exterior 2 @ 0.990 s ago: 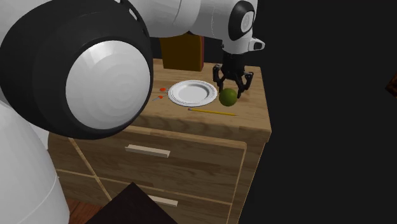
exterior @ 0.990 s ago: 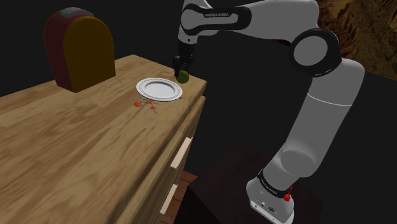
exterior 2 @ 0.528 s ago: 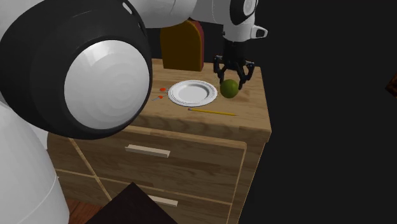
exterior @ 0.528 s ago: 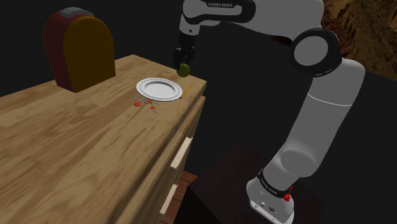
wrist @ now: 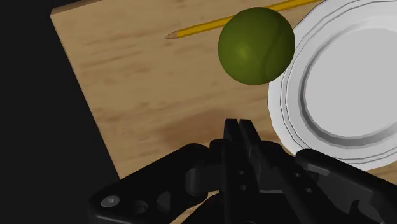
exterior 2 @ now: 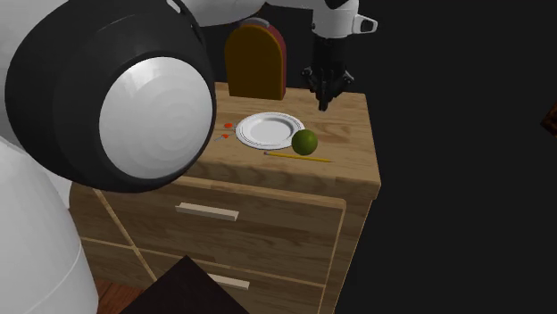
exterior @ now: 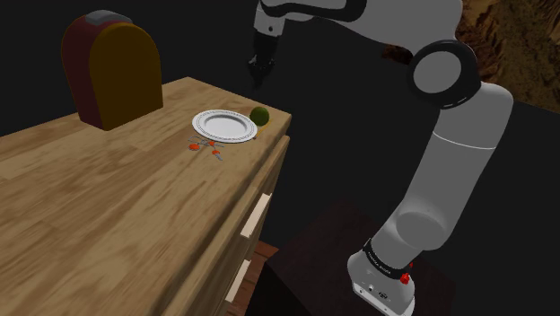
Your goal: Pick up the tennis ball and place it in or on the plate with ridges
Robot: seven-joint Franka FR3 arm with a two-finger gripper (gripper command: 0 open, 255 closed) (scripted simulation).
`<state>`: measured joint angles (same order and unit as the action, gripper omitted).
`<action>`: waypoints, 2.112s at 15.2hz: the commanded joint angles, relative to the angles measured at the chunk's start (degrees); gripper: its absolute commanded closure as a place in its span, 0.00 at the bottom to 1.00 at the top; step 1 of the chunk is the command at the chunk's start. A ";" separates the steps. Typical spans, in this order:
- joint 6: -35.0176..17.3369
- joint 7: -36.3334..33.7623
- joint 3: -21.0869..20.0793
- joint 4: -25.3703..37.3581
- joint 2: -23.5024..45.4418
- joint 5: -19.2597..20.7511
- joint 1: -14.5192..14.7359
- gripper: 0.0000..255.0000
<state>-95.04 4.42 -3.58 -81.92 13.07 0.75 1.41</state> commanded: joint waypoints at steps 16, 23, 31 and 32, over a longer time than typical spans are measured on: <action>-13.30 3.13 -1.47 -26.21 -11.86 4.08 1.78 0.00; -14.48 3.10 -1.43 -27.21 -11.68 4.13 1.74 0.00; -14.45 3.09 -1.43 -27.19 -11.69 4.13 1.75 1.00; -14.42 3.09 -1.44 -27.16 -11.69 4.13 1.75 1.00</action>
<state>-109.46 7.53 -5.01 -109.05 1.31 4.87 3.16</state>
